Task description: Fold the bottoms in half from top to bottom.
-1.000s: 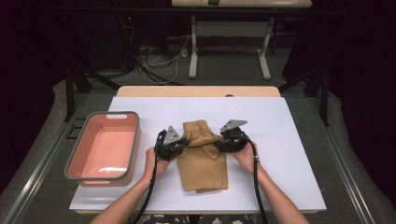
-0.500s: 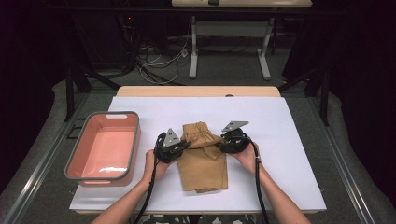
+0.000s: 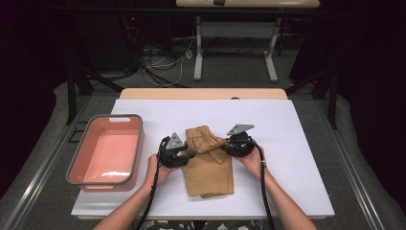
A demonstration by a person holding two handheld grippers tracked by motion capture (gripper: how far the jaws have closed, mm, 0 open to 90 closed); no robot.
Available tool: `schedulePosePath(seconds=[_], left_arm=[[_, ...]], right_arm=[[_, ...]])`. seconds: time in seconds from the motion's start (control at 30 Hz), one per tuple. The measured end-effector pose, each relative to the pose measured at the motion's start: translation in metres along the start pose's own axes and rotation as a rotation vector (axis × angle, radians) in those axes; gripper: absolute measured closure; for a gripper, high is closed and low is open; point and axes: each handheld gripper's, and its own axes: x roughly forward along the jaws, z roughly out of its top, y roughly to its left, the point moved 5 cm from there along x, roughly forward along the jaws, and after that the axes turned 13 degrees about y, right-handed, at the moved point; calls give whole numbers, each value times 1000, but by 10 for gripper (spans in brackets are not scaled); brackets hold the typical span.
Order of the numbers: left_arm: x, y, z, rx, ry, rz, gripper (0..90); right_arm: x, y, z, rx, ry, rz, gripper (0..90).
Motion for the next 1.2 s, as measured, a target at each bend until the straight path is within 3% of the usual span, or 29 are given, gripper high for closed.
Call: schedulePosePath(seconds=[0.13, 0.27, 0.4, 0.5, 0.57, 0.7, 1.03, 1.13, 1.2], left_arm=[[2, 6, 5, -31, 8, -17, 341], [3, 13, 9, -75, -5, -41, 330], [2, 15, 9, -59, -22, 9, 582], [1, 12, 8, -42, -22, 31, 734], [1, 10, 8, -22, -19, 45, 793], [1, 9, 5, -14, -22, 55, 832], [0, 7, 0, -9, -41, 56, 852], [-1, 5, -1, -5, -47, 59, 856], [-2, 5, 0, 0, -52, 66, 858]], right_arm=[[0, 3, 2, -35, -3, -9, 727], [-1, 5, 4, -49, -10, -15, 729], [0, 5, 5, -36, -11, -10, 691], [2, 4, 4, -19, 2, 9, 587], [1, 3, 2, -3, 22, 24, 484], [1, 3, -2, 13, 52, 57, 398], [4, -5, -9, 40, 80, 37, 526], [4, -6, -8, 54, 65, 41, 607], [4, -6, -7, 37, 62, 25, 666]])
